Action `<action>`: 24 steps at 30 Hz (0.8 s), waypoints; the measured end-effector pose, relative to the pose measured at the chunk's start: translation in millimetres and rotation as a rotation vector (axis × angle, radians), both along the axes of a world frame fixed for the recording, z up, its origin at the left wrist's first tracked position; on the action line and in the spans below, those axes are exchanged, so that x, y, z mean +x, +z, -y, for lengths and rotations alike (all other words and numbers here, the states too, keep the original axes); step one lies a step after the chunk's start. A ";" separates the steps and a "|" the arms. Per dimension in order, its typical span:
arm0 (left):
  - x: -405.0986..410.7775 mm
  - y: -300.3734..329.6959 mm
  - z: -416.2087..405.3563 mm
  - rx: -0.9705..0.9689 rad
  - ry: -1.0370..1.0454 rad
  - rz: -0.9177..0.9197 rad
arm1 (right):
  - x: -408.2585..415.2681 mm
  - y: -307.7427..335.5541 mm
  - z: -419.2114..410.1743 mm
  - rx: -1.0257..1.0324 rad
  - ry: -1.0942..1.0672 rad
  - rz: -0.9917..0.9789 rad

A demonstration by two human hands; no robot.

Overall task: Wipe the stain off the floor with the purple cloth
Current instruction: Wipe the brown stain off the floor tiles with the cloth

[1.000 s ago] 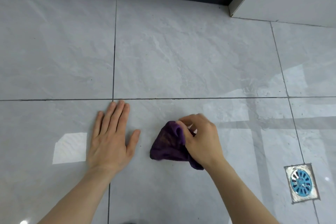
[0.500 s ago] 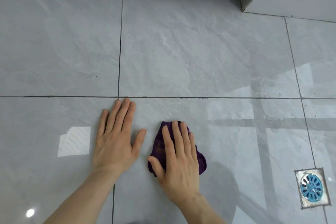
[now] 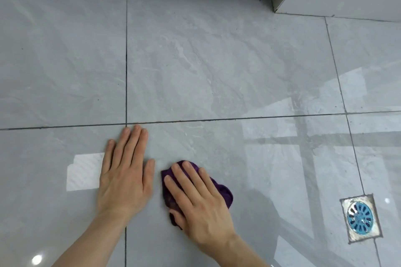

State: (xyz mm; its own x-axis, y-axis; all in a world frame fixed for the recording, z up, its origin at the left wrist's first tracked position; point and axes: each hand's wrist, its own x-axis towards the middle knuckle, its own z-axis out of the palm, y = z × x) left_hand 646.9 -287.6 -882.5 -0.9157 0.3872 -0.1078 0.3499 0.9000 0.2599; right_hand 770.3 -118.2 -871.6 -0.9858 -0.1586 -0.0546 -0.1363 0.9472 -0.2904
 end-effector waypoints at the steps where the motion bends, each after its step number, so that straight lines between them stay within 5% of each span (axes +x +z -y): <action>1: 0.0 0.4 0.2 0.001 -0.003 0.002 | 2.2 0.8 -13.8 -0.004 -0.045 0.001; 9: -1.0 1.1 -0.1 0.006 0.004 0.030 | -64.8 -1.0 -139.6 0.022 -0.557 0.005; 18: -1.9 2.9 0.8 0.003 -0.009 0.031 | -65.3 -1.2 -129.0 -0.011 -0.611 0.028; 24: -3.8 7.3 1.5 0.047 -0.011 0.080 | -29.8 10.0 -67.2 -0.023 -0.392 0.077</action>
State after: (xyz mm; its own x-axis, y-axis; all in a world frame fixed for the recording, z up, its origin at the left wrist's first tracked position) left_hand 643.1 -289.0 -875.2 -0.9007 0.4031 -0.1623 0.3357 0.8826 0.3291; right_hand 740.5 -51.0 -861.6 -0.9650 0.2267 -0.1314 0.2571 0.9161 -0.3076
